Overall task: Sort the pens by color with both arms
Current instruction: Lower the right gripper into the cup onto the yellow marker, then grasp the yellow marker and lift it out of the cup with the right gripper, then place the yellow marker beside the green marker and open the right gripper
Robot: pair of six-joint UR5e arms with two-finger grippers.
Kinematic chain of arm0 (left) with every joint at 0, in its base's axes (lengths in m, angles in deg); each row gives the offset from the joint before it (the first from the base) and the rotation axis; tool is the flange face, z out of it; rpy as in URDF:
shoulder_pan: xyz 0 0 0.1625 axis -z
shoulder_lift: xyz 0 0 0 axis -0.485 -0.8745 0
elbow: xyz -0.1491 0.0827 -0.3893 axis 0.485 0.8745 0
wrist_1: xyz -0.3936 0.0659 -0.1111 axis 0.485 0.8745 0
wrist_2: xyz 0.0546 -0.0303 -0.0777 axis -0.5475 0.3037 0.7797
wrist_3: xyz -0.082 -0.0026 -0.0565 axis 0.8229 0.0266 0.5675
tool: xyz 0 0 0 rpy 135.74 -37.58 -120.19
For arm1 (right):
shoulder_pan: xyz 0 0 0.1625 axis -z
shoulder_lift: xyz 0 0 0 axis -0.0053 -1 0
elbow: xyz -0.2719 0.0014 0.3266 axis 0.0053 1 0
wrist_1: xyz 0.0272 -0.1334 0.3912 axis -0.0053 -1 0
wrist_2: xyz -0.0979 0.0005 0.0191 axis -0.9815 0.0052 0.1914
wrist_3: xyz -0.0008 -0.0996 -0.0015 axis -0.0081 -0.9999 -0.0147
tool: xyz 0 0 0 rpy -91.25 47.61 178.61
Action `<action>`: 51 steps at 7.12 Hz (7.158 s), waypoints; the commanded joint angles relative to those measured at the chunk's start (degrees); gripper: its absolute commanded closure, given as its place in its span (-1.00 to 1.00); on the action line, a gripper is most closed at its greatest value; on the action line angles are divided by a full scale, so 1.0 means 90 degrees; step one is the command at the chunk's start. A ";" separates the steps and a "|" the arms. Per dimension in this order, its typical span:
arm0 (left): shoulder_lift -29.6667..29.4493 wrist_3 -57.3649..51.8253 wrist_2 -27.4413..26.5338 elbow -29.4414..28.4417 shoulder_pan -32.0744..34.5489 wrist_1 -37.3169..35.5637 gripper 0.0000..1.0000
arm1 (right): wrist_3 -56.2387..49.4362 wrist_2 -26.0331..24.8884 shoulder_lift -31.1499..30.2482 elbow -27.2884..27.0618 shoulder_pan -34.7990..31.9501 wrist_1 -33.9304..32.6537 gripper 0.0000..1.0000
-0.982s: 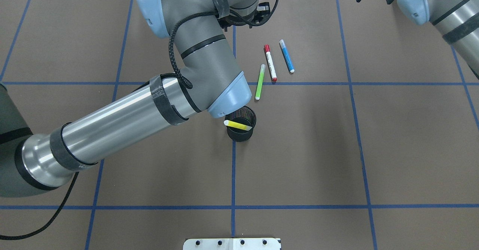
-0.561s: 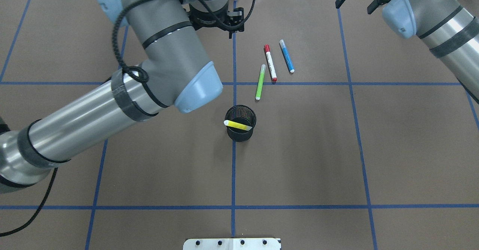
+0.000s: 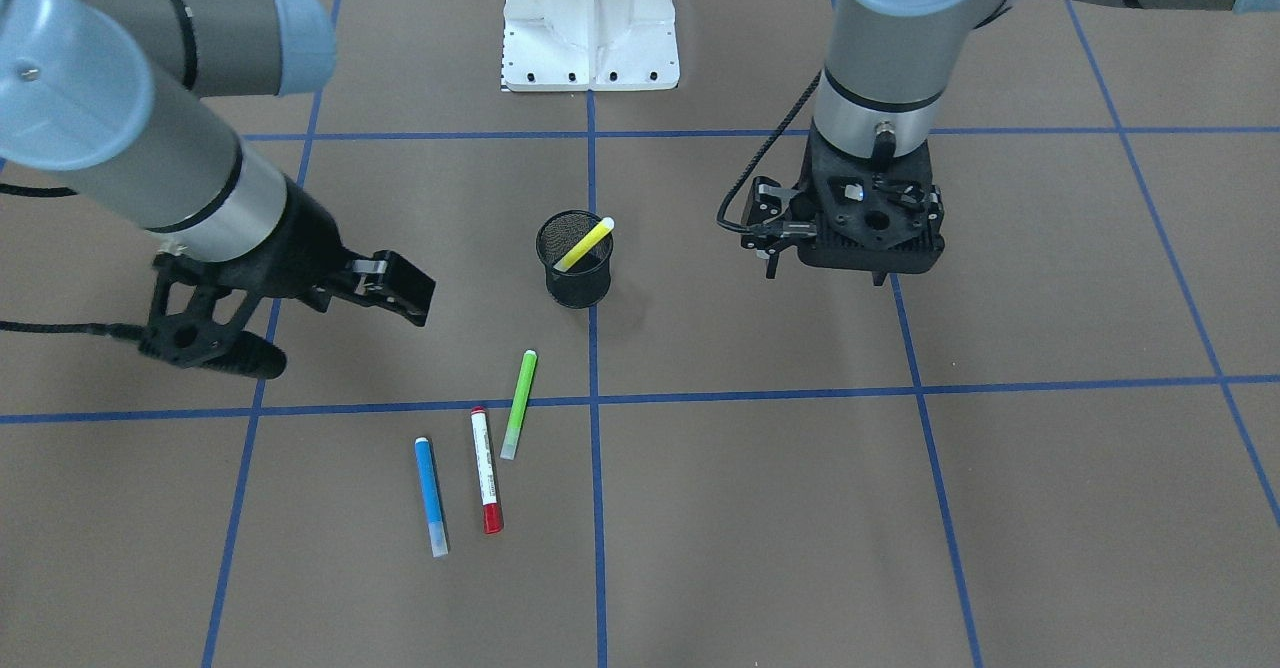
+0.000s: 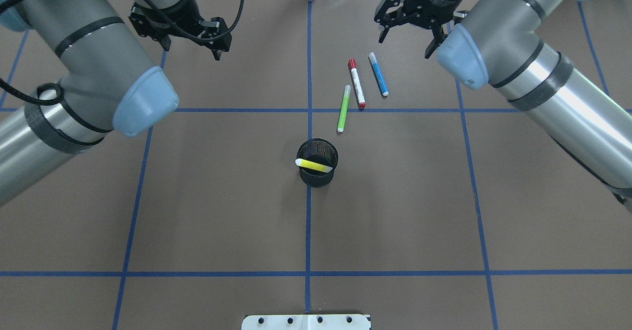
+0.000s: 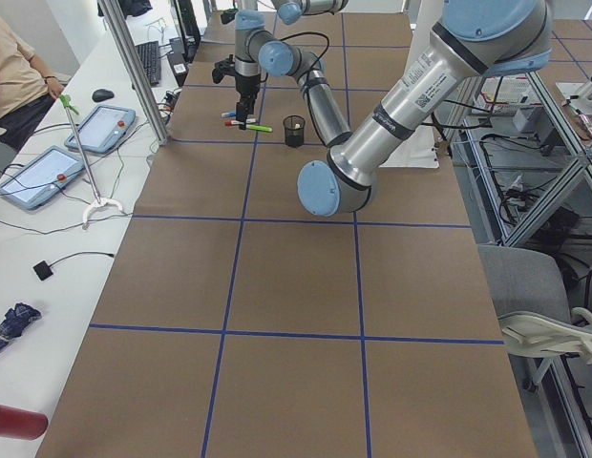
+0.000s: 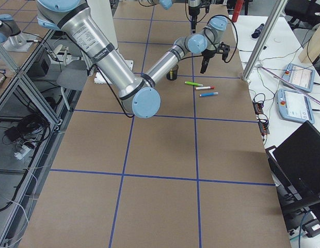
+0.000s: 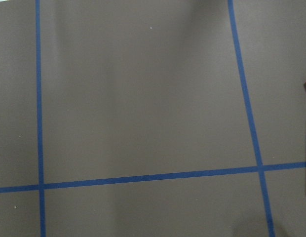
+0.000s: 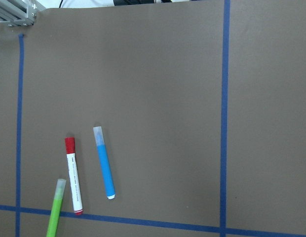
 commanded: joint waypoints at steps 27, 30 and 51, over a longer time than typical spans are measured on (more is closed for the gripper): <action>0.0864 -0.1702 0.0740 0.0541 0.0881 0.0010 -0.99 | 0.1861 -0.1058 0.1888 0.2222 0.2364 -0.0893 1.00; 0.0864 -0.1702 0.0740 0.0532 0.0881 0.0000 -0.99 | 0.1832 -0.1545 0.1908 0.1863 0.2335 -0.0942 1.00; 0.0864 -0.1634 0.0925 0.0278 0.0872 0.0088 -0.99 | 0.0300 -0.6069 0.0911 0.1842 0.2434 0.2671 -0.98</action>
